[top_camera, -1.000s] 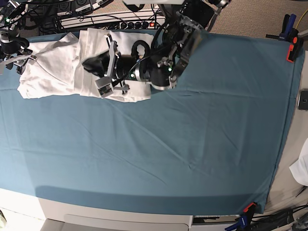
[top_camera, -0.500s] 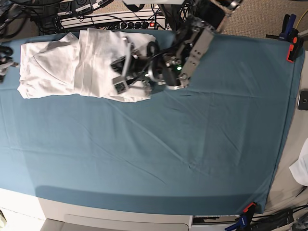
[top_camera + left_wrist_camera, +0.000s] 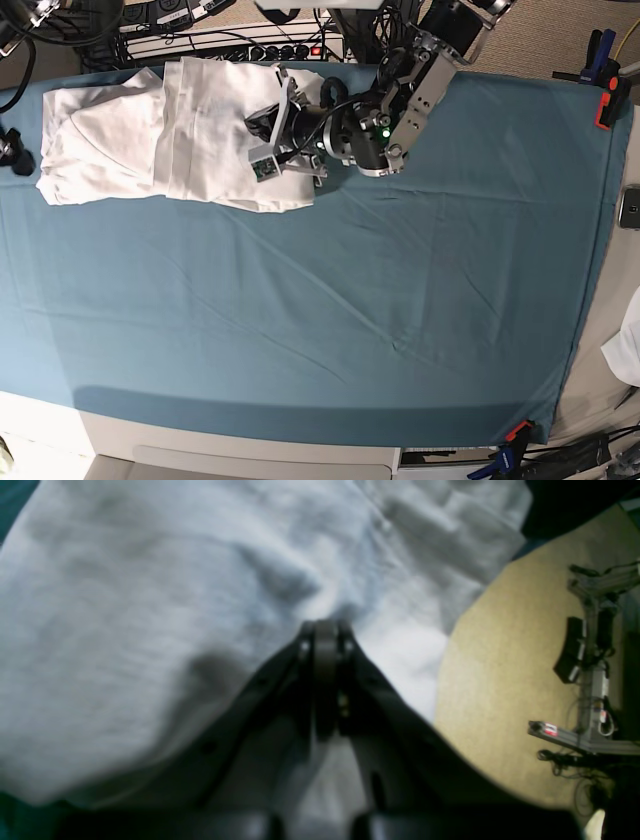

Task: Fold the T-shirt properly
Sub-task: 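Press the folded layers flat with the left gripper while right gripper adjusts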

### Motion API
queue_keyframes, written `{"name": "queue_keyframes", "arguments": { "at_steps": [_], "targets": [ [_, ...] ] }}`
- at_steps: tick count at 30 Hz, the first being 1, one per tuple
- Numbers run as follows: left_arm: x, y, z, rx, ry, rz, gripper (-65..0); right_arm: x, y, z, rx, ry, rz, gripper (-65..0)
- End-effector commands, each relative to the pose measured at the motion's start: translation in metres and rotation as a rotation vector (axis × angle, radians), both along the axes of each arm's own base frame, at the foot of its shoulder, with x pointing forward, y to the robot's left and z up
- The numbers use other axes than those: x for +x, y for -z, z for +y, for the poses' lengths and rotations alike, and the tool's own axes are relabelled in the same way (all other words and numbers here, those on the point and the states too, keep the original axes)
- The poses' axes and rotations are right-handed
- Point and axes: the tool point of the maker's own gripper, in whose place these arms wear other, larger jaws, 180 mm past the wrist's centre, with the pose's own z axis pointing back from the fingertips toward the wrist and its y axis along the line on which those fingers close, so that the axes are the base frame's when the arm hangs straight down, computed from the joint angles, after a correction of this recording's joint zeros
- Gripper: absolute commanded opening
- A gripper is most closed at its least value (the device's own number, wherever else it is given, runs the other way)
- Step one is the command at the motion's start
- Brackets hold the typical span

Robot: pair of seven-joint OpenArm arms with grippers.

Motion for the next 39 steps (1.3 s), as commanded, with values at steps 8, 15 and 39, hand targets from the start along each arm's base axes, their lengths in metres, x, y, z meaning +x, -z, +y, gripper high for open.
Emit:
{"name": "queue_keyframes", "arguments": {
  "at_steps": [8, 15, 39],
  "targets": [
    [0.005, -0.017, -0.009, -0.065, 0.002, -0.02, -58.0, -0.004, -0.007, -0.019, 0.103, 0.081, -0.051, -30.2],
    [0.003, -0.021, -0.011, -0.09, 0.005, -0.004, -58.0, -0.008, 0.009, -0.013, 0.106, 0.092, -0.019, -30.1],
    [0.003, -0.022, -0.011, -0.093, 0.003, -0.005, -58.0, -0.004, 0.05, 0.007, 0.066, 0.068, 0.052, -30.2]
  ]
}}
